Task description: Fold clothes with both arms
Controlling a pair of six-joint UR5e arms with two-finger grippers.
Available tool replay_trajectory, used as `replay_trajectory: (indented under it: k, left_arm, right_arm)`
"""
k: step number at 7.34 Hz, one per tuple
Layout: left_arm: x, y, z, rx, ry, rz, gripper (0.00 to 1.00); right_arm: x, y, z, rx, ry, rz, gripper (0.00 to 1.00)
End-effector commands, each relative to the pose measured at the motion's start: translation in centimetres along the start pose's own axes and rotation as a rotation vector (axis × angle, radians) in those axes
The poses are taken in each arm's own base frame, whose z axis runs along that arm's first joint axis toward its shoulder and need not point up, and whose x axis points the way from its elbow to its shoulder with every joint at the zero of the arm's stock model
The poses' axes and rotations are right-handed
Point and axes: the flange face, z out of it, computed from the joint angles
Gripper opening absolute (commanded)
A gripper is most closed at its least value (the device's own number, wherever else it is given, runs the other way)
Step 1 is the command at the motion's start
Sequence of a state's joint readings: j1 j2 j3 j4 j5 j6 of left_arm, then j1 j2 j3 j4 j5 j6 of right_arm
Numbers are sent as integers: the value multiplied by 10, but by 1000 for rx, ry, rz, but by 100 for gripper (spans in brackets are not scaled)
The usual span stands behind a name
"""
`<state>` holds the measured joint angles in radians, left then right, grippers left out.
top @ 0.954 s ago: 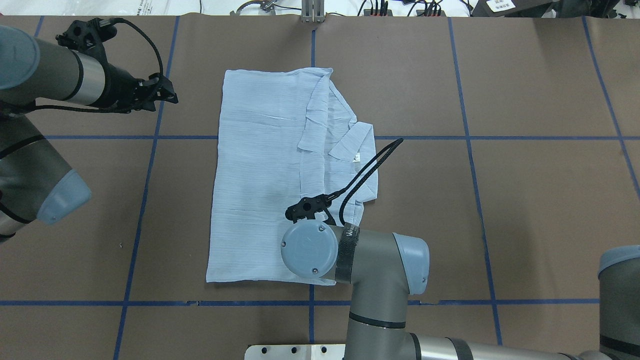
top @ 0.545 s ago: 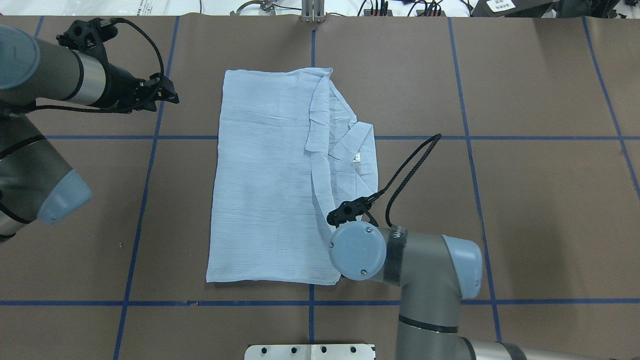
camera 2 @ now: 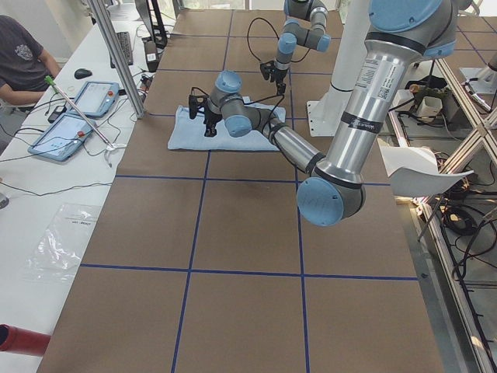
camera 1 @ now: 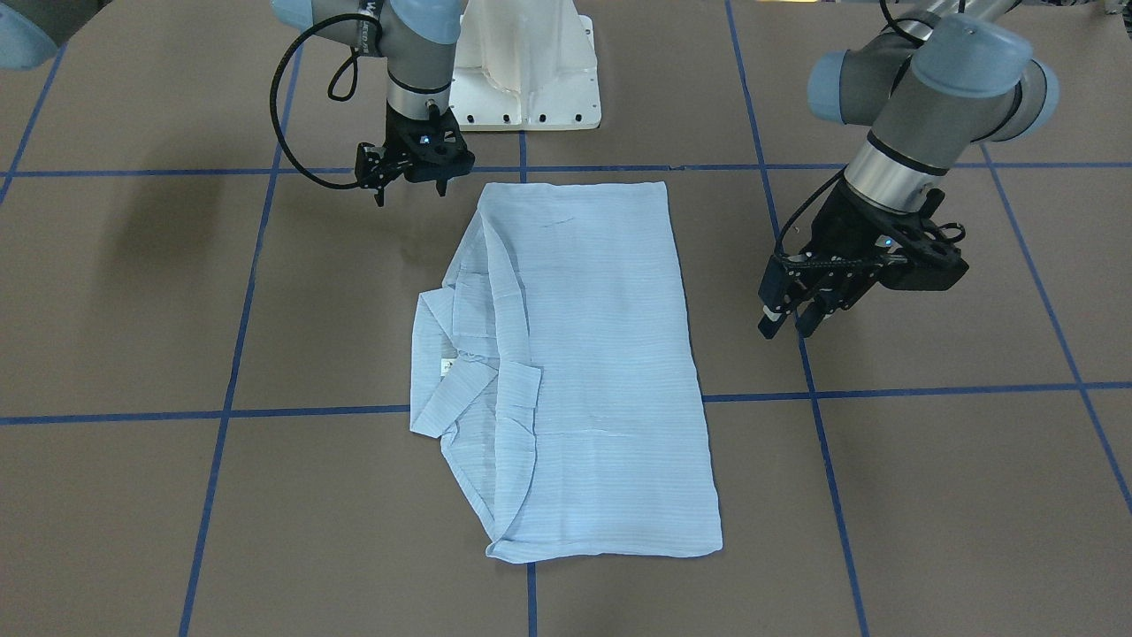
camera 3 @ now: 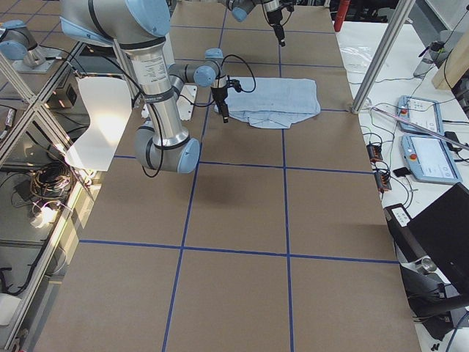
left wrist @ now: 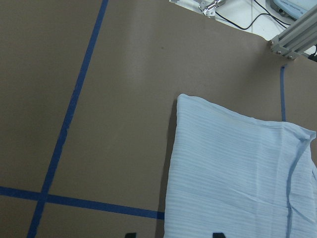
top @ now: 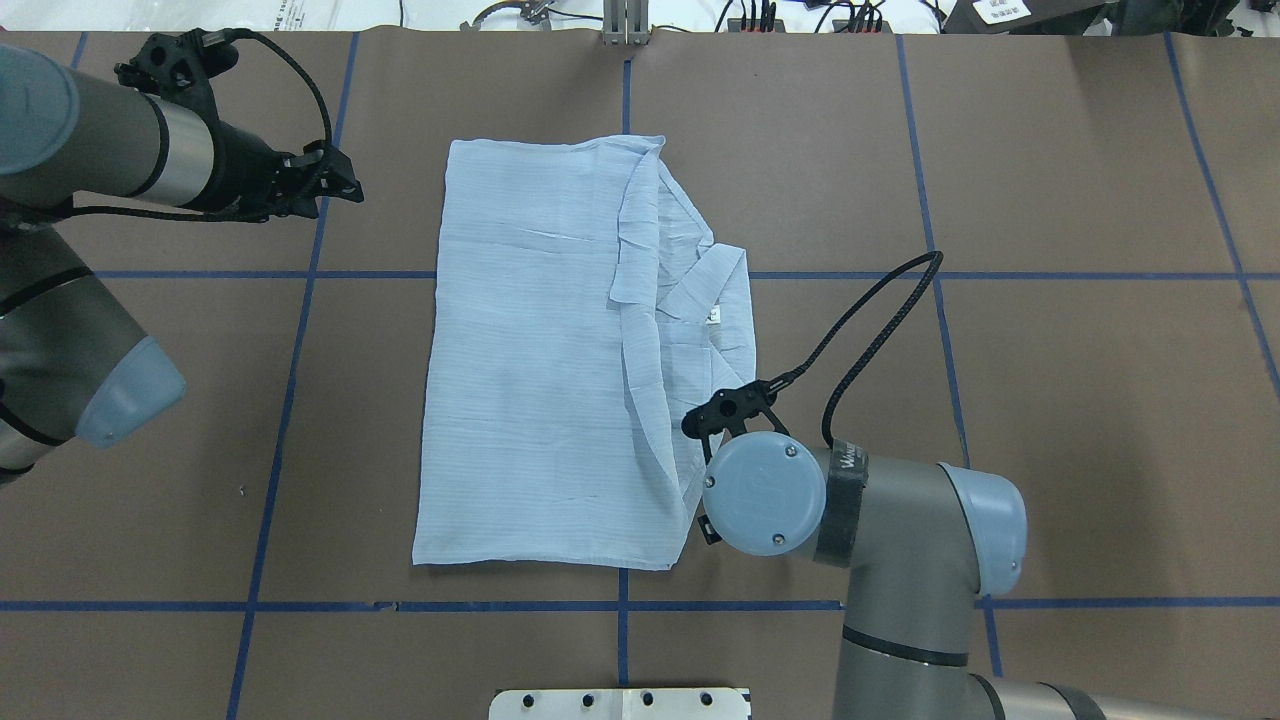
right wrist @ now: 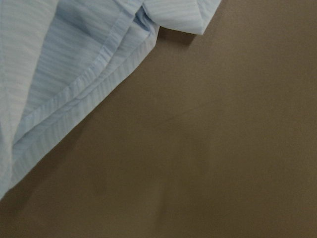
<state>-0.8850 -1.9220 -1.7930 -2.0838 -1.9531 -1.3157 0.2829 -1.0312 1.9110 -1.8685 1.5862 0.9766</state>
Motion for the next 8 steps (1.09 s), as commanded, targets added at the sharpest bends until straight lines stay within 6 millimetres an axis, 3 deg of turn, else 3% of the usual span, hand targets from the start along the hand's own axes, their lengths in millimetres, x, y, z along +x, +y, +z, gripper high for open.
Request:
replay_trajectory:
  k: [1,2,3,4,6,8]
  left_arm:
    - [0,1,-7,4,9,2,60]
    - [1,1,-7,4,10,2,60]
    - [0,1,-7,4,8,2,60]
    - [1,1,-8,6,10,3,60]
    - [1,1,-8,5,11,4,60]
    - [2,0,-9,6,12,3,60]
  right_arm:
    - [-40,-51,-2,80,-88,61,100]
    - [-61,-83,7,101,-99,95,100]
    - [-70,-113,6,103,-84,113,100]
    - [-68,-117,23,89,-55,101,100]
    - [-49,-128,30,84,-30,100,100]
    - [3,-126,53,50,-1,61,100]
